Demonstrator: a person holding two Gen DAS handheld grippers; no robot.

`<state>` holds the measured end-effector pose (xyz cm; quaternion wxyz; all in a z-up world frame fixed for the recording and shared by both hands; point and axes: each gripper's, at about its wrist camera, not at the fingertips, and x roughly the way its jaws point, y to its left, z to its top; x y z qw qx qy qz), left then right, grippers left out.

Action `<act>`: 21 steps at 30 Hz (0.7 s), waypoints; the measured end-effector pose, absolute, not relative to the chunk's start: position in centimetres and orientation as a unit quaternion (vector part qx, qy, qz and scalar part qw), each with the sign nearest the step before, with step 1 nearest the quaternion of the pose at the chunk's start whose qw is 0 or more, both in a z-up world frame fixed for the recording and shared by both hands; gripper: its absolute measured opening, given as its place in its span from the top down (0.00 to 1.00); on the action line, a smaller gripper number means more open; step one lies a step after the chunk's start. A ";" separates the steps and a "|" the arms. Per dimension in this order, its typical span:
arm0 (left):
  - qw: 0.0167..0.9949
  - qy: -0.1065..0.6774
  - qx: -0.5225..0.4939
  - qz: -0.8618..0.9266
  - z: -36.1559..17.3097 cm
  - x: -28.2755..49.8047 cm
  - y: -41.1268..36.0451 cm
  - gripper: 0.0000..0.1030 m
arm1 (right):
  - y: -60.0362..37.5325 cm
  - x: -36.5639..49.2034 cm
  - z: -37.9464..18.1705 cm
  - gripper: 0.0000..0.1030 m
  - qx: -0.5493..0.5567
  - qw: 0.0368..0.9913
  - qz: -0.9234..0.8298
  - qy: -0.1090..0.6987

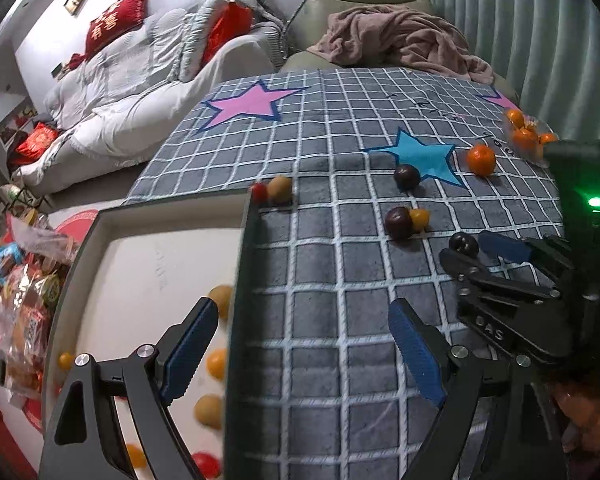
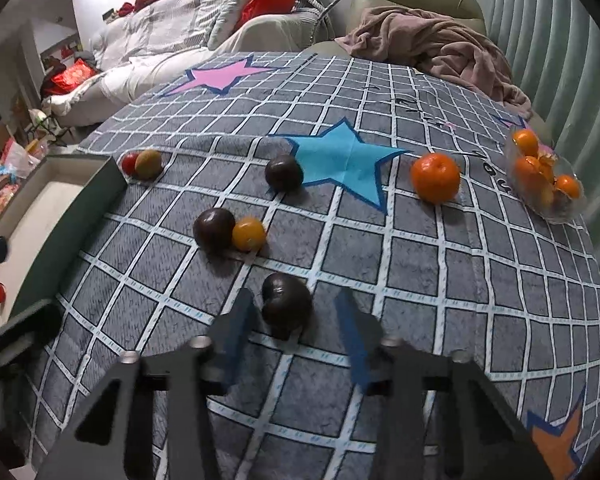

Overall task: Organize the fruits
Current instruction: 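Move both open tools back toward the dark brown fruits, then grasp a dark brown fruit with the left tool while the right tool grasps another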

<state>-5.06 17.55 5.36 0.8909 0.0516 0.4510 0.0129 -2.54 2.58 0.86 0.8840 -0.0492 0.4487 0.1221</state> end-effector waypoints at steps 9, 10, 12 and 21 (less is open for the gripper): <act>0.888 0.457 0.060 -0.004 3.4 0.0 14.7 0.15 | -0.1 -3.0 1.7 0.65 -0.012 0.891 0.139 0.433; 0.887 0.459 0.056 -0.008 3.2 0.5 14.5 0.15 | -0.4 -3.0 1.8 0.65 -0.008 0.891 0.140 0.432; 0.886 0.460 0.056 -0.016 2.9 1.3 14.0 0.15 | -1.0 -3.1 2.0 0.65 -0.001 0.891 0.143 0.430; 0.877 0.470 0.088 -0.054 1.1 3.2 11.6 0.27 | -1.7 -2.9 1.2 0.61 0.019 0.880 0.177 0.441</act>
